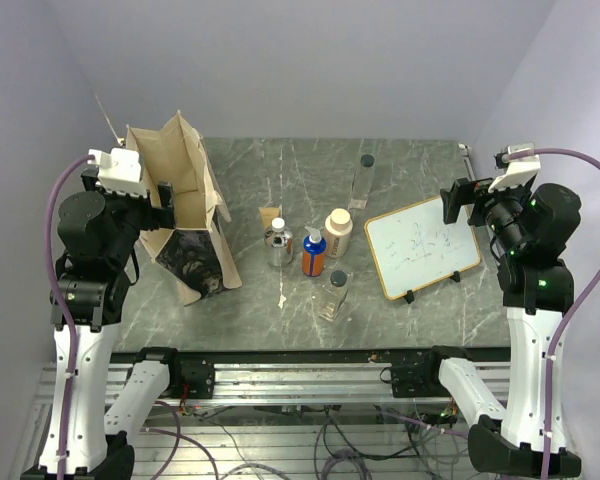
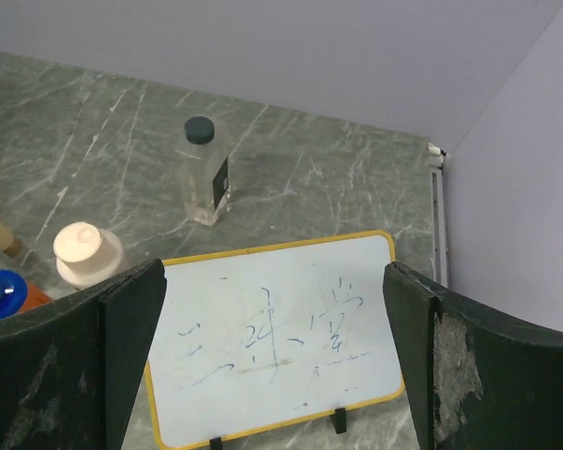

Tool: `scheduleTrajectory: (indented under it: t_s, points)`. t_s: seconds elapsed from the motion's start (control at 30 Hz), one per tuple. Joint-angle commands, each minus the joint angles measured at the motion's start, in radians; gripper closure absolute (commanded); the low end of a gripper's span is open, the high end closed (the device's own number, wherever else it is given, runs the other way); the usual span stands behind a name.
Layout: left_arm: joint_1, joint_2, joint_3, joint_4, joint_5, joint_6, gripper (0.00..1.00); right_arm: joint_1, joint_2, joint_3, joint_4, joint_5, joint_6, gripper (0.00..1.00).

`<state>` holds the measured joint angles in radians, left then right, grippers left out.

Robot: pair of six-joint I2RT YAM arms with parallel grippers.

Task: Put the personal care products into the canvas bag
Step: Move the canvas bag to the center of the board.

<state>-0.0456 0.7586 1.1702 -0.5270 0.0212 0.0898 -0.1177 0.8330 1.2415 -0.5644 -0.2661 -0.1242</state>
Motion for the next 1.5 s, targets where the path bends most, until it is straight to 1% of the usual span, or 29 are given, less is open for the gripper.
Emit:
scheduleTrajectory:
  t_s: [0.0, 0.37, 0.67, 0.9, 1.07, 1.17, 1.3, 1.47]
  points:
    - [0.012, 0.002, 0.015, 0.024, 0.043, 0.007, 0.03, -0.01, -0.007, 0.002, 0.029, -0.036, -0.006, 0.0]
    - [0.016, 0.027, 0.036, 0.01, 0.062, 0.0, 0.03, -0.013, 0.022, 0.004, 0.037, -0.054, -0.016, 0.0]
    - [0.017, 0.091, 0.113, -0.077, 0.127, 0.004, 0.03, -0.014, 0.059, 0.049, 0.006, -0.081, -0.049, 0.0]
    - [0.014, 0.186, 0.183, -0.11, 0.181, -0.025, 0.03, -0.014, 0.08, 0.059, 0.01, -0.112, -0.058, 0.0]
    - [-0.007, 0.277, 0.22, -0.111, 0.185, -0.071, 0.03, -0.015, 0.101, 0.061, 0.005, -0.13, -0.061, 0.0]
    - [-0.062, 0.341, 0.247, -0.102, 0.145, -0.102, 0.03, -0.014, 0.115, 0.061, 0.007, -0.141, -0.059, 0.0]
    - [-0.168, 0.425, 0.265, -0.078, 0.028, -0.128, 0.03, -0.014, 0.13, 0.054, 0.02, -0.158, -0.043, 0.0]
    - [-0.195, 0.531, 0.287, -0.06, -0.113, -0.146, 0.03, -0.014, 0.14, 0.033, 0.036, -0.169, -0.03, 0.0]
